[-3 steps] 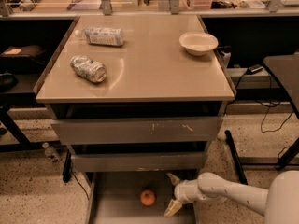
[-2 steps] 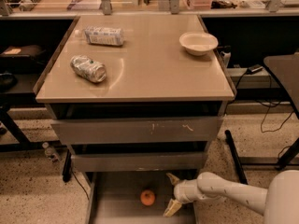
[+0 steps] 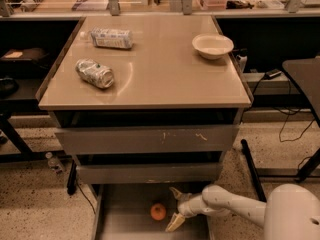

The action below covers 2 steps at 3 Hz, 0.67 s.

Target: Pick orange from bottom drawer and place on counter

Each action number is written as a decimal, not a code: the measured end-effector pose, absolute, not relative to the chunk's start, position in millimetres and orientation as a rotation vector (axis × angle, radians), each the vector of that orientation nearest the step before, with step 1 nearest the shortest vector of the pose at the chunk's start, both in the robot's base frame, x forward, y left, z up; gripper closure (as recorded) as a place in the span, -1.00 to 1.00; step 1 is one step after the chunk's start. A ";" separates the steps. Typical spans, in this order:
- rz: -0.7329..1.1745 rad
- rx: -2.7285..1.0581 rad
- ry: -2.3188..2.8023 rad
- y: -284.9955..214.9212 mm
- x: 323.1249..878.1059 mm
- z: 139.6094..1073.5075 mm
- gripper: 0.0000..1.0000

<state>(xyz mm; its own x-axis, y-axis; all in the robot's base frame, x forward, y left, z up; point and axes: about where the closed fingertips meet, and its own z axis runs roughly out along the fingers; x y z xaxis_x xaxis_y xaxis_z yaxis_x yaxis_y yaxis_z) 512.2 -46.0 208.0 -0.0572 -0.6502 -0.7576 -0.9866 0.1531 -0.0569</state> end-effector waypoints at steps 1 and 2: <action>0.731 -1.568 1.779 -22.8 514.7 187.4 -1.00; 0.781 -1.574 1.791 -6.6 517.5 168.8 -1.00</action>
Offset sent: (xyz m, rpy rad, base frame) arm 0.0123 0.0549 -0.0598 0.0426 0.1243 0.0538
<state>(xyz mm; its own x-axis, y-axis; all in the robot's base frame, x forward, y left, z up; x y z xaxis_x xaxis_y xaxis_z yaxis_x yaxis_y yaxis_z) 517.5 -6.6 168.8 -0.0955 -0.6249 -0.7748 -0.9930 0.1143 0.0302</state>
